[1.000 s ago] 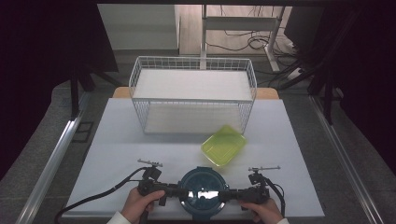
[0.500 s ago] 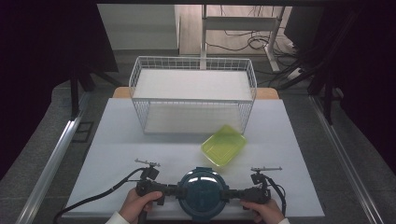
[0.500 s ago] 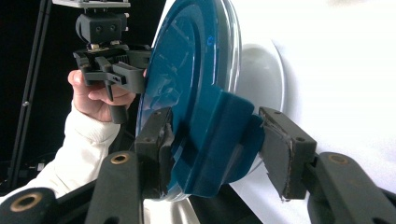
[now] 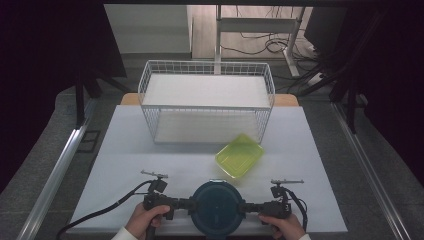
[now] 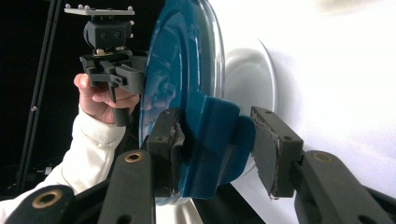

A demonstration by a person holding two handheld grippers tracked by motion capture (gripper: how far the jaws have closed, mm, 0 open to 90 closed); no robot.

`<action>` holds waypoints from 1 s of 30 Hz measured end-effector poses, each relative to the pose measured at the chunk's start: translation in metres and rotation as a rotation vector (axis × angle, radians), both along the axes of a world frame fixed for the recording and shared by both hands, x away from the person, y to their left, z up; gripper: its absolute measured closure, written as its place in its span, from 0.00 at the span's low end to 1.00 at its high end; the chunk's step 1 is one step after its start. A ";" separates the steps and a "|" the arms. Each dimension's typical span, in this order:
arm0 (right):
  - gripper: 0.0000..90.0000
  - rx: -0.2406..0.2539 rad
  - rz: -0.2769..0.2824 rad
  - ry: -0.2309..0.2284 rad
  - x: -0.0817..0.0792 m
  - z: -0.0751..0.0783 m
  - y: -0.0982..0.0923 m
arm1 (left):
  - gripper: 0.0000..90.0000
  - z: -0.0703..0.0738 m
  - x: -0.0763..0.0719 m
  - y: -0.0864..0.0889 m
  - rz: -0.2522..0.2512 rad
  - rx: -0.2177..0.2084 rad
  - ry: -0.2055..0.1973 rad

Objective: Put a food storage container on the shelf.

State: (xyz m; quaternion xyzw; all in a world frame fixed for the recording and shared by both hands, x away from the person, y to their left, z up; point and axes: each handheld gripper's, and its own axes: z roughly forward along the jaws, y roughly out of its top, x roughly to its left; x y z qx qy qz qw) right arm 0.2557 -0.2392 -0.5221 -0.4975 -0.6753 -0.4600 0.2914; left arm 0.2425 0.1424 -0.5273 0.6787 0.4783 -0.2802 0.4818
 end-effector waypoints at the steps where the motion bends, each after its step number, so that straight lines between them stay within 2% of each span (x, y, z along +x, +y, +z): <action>1: 0.61 0.006 0.002 0.008 0.000 0.000 0.000 | 0.61 0.000 0.000 0.000 0.001 0.002 -0.001; 6: 0.62 0.015 -0.011 0.019 0.000 -0.001 0.000 | 0.62 0.002 -0.001 0.000 0.012 -0.001 0.007; 8: 0.63 0.027 -0.019 0.032 -0.001 0.000 -0.001 | 0.63 0.004 -0.001 0.001 0.018 -0.004 -0.003; 12: 0.63 0.024 -0.024 0.018 -0.001 0.003 0.001 | 0.63 0.006 -0.002 0.002 0.031 -0.006 -0.007; 17: 0.63 0.033 -0.034 0.031 0.000 0.003 0.001 | 0.63 0.007 -0.002 0.002 0.030 -0.002 -0.005; 26: 0.63 0.064 -0.047 0.038 0.000 0.005 0.003 | 0.64 0.017 -0.002 0.005 0.039 -0.010 -0.039; 30: 0.63 0.062 -0.043 0.020 0.002 0.008 0.004 | 0.64 0.020 -0.001 0.007 0.039 -0.010 -0.053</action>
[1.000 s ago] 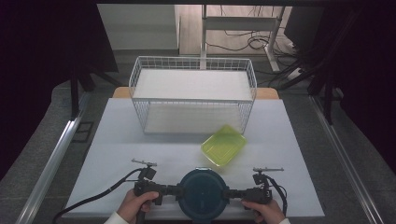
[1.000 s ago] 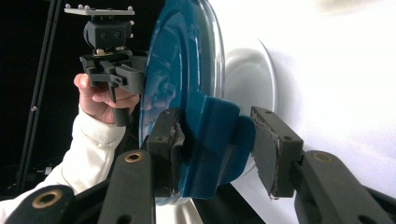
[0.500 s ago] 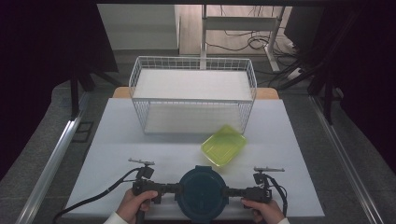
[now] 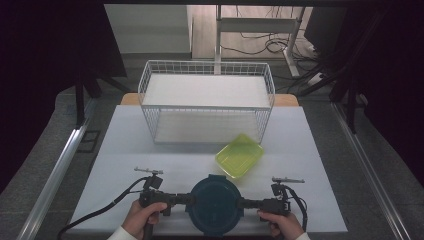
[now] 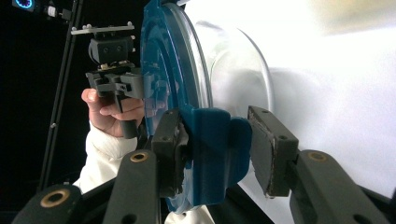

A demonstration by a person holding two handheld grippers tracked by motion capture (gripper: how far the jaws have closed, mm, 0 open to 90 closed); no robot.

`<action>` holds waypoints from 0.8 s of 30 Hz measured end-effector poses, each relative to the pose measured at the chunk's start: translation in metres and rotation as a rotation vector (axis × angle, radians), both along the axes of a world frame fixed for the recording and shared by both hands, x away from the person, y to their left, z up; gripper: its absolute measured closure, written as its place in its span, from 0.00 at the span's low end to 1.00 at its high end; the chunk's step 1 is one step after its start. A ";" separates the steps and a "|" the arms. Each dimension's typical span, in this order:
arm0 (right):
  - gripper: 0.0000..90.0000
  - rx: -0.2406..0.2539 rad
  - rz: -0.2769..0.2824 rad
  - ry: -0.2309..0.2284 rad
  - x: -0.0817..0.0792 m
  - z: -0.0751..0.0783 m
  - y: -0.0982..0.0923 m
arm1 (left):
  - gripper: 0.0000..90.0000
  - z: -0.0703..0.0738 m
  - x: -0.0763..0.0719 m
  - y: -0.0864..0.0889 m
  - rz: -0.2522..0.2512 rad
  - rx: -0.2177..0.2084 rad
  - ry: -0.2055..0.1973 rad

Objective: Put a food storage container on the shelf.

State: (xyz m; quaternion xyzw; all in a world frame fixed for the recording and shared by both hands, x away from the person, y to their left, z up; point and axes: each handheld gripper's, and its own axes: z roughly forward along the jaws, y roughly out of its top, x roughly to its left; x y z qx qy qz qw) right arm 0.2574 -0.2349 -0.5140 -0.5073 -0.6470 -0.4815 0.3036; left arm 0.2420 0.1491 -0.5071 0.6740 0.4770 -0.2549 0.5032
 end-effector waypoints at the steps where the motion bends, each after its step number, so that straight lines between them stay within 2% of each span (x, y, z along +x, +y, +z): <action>1: 0.63 -0.002 0.001 -0.007 0.001 0.002 0.000 | 0.64 0.001 0.000 0.001 0.000 -0.001 -0.005; 12: 0.63 -0.014 0.013 -0.076 0.015 0.027 0.008 | 0.64 0.020 0.009 0.006 0.000 -0.005 -0.048; 15: 0.63 -0.015 0.017 -0.088 0.019 0.034 0.009 | 0.64 0.029 0.013 0.008 0.007 -0.010 -0.067; 24: 0.63 -0.015 0.023 -0.158 0.043 0.070 0.016 | 0.64 0.064 0.034 0.015 0.020 -0.016 -0.149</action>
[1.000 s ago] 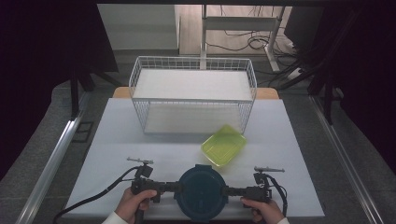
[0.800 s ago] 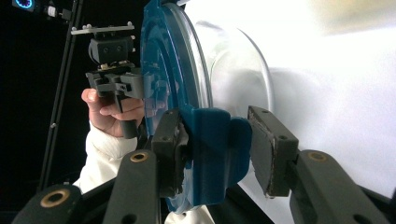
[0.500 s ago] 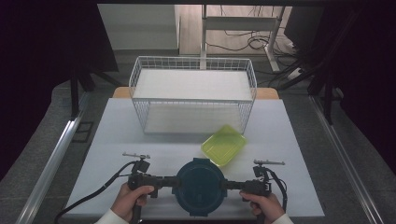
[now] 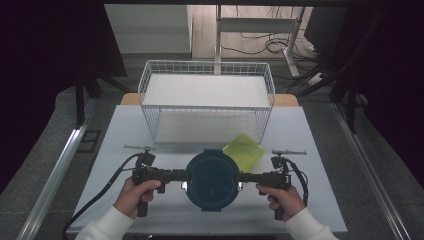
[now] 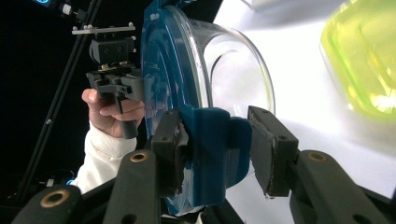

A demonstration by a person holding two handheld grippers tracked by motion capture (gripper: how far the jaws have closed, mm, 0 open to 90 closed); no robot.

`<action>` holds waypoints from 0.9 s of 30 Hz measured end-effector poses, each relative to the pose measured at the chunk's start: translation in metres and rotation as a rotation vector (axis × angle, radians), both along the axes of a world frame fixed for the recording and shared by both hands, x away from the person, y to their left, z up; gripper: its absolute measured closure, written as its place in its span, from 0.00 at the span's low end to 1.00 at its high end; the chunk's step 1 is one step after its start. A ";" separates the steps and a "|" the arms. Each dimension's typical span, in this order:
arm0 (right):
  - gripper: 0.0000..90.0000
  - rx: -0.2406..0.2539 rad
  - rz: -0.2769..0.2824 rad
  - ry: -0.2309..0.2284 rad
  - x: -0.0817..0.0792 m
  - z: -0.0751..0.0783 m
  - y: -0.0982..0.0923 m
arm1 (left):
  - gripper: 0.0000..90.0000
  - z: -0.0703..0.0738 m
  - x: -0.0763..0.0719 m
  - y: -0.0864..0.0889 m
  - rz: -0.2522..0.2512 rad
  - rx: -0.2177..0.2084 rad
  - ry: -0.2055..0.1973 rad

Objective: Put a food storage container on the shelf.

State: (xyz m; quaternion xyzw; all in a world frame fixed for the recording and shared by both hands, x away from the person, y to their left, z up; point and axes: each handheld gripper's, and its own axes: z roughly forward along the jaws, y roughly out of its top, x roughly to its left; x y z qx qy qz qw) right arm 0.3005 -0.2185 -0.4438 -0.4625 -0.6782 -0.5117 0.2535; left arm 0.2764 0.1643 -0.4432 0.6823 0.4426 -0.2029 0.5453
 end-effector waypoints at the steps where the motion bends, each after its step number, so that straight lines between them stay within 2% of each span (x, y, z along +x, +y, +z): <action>1: 0.63 -0.001 0.003 -0.010 0.004 0.005 0.001 | 0.64 0.003 0.002 0.000 0.001 0.000 -0.007; 10: 0.63 0.008 0.007 -0.068 0.033 0.039 0.003 | 0.64 0.036 0.031 0.003 0.009 -0.012 -0.065; 14: 0.64 0.017 0.006 -0.078 0.049 0.052 0.005 | 0.64 0.051 0.047 0.006 0.017 -0.012 -0.086; 19: 0.64 0.016 0.014 -0.098 0.072 0.073 0.010 | 0.64 0.069 0.069 0.012 0.021 -0.023 -0.100; 20: 0.64 0.010 0.018 -0.108 0.081 0.081 0.013 | 0.64 0.072 0.073 0.013 0.021 -0.023 -0.104; 21: 0.64 0.010 0.018 -0.108 0.081 0.081 0.013 | 0.64 0.076 0.077 0.014 0.022 -0.027 -0.109; 25: 0.64 0.008 0.023 -0.110 0.101 0.098 0.018 | 0.64 0.088 0.094 0.019 0.033 -0.044 -0.121; 27: 0.64 0.007 0.025 -0.127 0.110 0.105 0.020 | 0.64 0.094 0.104 0.022 0.033 -0.047 -0.124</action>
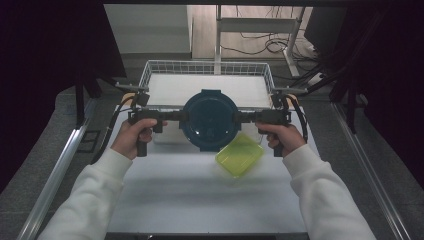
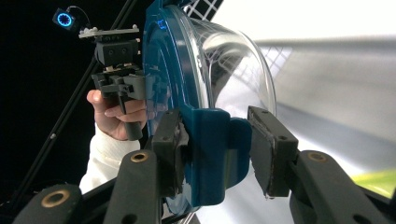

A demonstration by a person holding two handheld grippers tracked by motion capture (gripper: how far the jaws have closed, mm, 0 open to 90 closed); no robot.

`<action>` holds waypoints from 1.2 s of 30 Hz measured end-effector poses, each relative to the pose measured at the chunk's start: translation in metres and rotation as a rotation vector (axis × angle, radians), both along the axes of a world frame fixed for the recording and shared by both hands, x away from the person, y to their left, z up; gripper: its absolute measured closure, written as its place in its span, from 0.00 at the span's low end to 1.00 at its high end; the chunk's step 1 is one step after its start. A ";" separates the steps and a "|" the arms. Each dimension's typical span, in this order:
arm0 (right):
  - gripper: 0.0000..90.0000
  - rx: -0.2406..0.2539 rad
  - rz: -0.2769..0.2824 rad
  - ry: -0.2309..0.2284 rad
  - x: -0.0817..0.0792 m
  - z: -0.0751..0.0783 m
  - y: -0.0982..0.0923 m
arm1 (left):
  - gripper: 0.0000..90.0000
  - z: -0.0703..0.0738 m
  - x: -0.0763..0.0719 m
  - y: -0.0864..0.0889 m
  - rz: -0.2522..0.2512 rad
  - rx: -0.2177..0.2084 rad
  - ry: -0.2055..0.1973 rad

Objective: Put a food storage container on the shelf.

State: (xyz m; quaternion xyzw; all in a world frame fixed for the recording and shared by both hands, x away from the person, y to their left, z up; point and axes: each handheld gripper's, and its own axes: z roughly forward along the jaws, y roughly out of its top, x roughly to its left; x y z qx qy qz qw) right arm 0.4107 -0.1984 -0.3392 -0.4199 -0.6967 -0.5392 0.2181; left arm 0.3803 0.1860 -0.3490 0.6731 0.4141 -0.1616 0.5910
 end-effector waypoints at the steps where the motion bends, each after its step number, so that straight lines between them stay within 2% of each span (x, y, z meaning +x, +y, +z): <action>1: 0.64 -0.002 0.001 -0.006 0.009 0.006 0.002 | 0.65 0.002 0.004 0.001 -0.001 -0.003 0.002; 2: 0.64 -0.002 0.001 -0.006 0.009 0.006 0.002 | 0.65 0.004 0.008 0.002 -0.001 -0.005 0.004; 5: 0.64 -0.004 0.003 -0.007 0.023 0.013 0.005 | 0.65 0.011 0.022 0.004 0.005 -0.006 0.006; 7: 0.64 -0.001 -0.001 -0.003 0.037 0.018 0.007 | 0.65 0.017 0.037 0.006 0.008 -0.002 0.010; 8: 0.64 -0.001 -0.001 -0.003 0.037 0.018 0.007 | 0.65 0.017 0.037 0.006 0.008 -0.002 0.010; 11: 0.64 -0.004 -0.006 0.003 0.050 0.021 0.009 | 0.65 0.020 0.052 0.008 0.006 0.004 0.016; 22: 0.63 -0.013 -0.030 0.009 0.089 0.030 0.018 | 0.64 0.021 0.090 0.016 0.024 -0.025 0.018; 28: 0.63 -0.050 -0.050 0.017 0.101 0.033 0.021 | 0.64 0.012 0.105 0.017 0.033 -0.058 0.046; 36: 0.63 -0.039 -0.086 0.043 0.109 0.030 0.019 | 0.64 0.010 0.113 0.014 0.065 -0.060 0.062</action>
